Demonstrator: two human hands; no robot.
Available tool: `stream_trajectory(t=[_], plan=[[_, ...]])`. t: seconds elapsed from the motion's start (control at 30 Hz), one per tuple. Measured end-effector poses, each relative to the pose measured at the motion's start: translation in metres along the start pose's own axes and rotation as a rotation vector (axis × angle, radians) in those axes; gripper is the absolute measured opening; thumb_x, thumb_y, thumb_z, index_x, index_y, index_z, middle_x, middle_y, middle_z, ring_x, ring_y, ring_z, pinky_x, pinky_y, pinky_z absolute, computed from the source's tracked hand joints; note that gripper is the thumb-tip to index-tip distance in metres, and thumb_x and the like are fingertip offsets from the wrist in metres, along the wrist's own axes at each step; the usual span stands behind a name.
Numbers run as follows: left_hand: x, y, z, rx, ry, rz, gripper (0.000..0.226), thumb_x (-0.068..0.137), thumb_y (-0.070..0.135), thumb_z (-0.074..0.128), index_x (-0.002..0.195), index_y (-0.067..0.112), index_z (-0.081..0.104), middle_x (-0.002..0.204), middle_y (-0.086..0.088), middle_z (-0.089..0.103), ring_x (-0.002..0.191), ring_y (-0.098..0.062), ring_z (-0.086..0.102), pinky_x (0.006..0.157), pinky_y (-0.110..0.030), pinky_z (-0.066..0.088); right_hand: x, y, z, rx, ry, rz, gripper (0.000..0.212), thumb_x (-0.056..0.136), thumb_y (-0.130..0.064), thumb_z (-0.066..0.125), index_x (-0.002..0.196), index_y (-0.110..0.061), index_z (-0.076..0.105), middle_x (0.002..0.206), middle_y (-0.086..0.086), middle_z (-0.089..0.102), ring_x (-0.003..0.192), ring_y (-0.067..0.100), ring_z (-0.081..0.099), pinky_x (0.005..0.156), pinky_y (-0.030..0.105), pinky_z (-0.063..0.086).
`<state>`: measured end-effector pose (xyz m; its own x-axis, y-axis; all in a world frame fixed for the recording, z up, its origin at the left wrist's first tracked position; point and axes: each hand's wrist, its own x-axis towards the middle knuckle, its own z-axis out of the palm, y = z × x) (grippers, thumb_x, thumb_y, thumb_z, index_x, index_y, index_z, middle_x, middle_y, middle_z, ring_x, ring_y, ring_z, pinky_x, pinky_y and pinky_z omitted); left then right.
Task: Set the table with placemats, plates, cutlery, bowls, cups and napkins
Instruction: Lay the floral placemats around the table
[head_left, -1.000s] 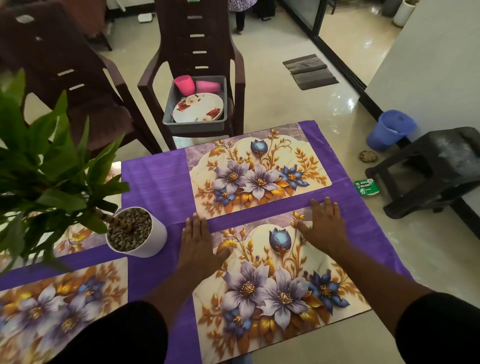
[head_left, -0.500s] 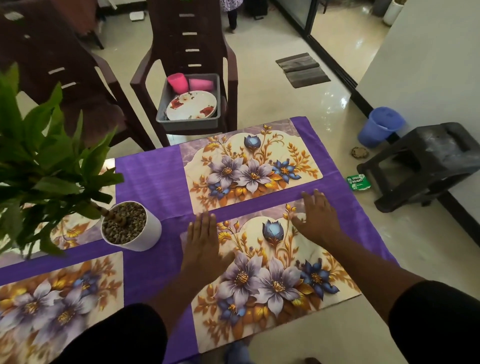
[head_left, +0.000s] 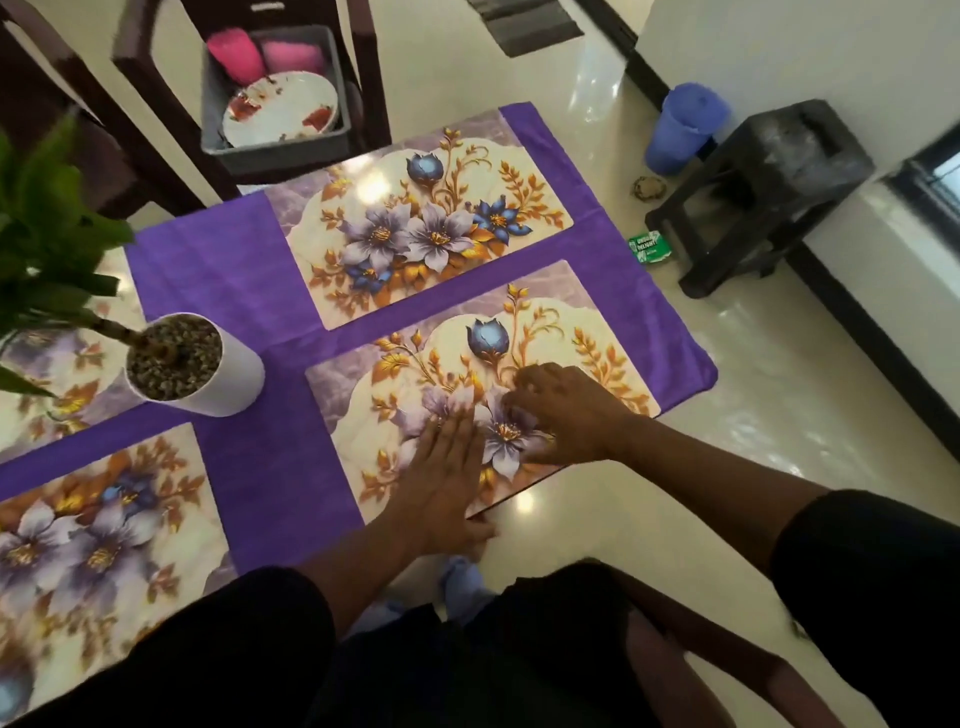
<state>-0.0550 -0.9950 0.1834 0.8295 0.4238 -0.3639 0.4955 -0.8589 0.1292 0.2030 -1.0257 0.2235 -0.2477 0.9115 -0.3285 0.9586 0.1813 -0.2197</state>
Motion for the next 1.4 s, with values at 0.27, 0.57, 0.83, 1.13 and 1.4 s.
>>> stream_trajectory(t=[0.27,0.57,0.83,1.13,1.4], plan=[[0.000,0.006,0.006,0.005,0.010,-0.011,0.113,0.091,0.079,0.042,0.164,0.003,0.001,0.169,-0.022,-0.013,0.157,-0.039,-0.015,0.128,-0.054,0.006,-0.029,-0.009,0.019,-0.039,-0.075,-0.060,0.094,0.068,-0.070,0.078,0.147,-0.030,0.045,0.154,0.006,0.043,0.140,0.029,0.041,0.105,0.049,0.045],[0.002,0.012,-0.001,0.000,0.009,-0.024,0.101,0.101,0.065,0.044,0.163,0.004,-0.007,0.169,-0.021,-0.017,0.156,-0.037,-0.021,0.128,-0.049,-0.008,-0.033,-0.008,0.018,-0.066,-0.066,-0.070,0.087,0.075,-0.069,0.072,0.149,-0.030,0.046,0.155,0.008,0.045,0.141,0.031,0.043,0.108,0.051,0.046],[0.006,-0.002,-0.001,-0.076,0.024,0.014,0.123,0.082,0.087,0.046,0.165,0.009,-0.004,0.170,-0.013,-0.017,0.158,-0.031,-0.017,0.125,-0.043,-0.016,-0.021,-0.003,0.015,-0.114,-0.076,-0.081,0.093,0.066,-0.083,0.063,0.144,-0.034,0.047,0.150,0.004,0.046,0.135,0.028,0.046,0.100,0.047,0.049],[-0.044,-0.031,-0.002,-0.452,0.267,-0.056,0.069,0.095,0.055,0.051,0.155,0.022,0.041,0.167,-0.002,0.032,0.157,-0.022,0.020,0.127,-0.043,0.021,0.025,-0.040,-0.013,-0.135,0.000,-0.075,0.044,0.094,-0.055,0.051,0.125,-0.026,0.060,0.120,0.004,0.064,0.106,0.025,0.060,0.087,0.037,0.049],[-0.204,-0.112,0.021,-0.367,0.433,-0.547,0.047,0.087,0.034,0.071,0.132,0.021,0.067,0.142,-0.004,0.060,0.128,-0.031,0.057,0.100,-0.047,0.049,0.100,-0.179,-0.018,-0.061,0.066,-0.379,0.037,0.089,-0.030,0.066,0.123,-0.017,0.065,0.106,0.011,0.066,0.097,0.036,0.063,0.083,0.045,0.054]])
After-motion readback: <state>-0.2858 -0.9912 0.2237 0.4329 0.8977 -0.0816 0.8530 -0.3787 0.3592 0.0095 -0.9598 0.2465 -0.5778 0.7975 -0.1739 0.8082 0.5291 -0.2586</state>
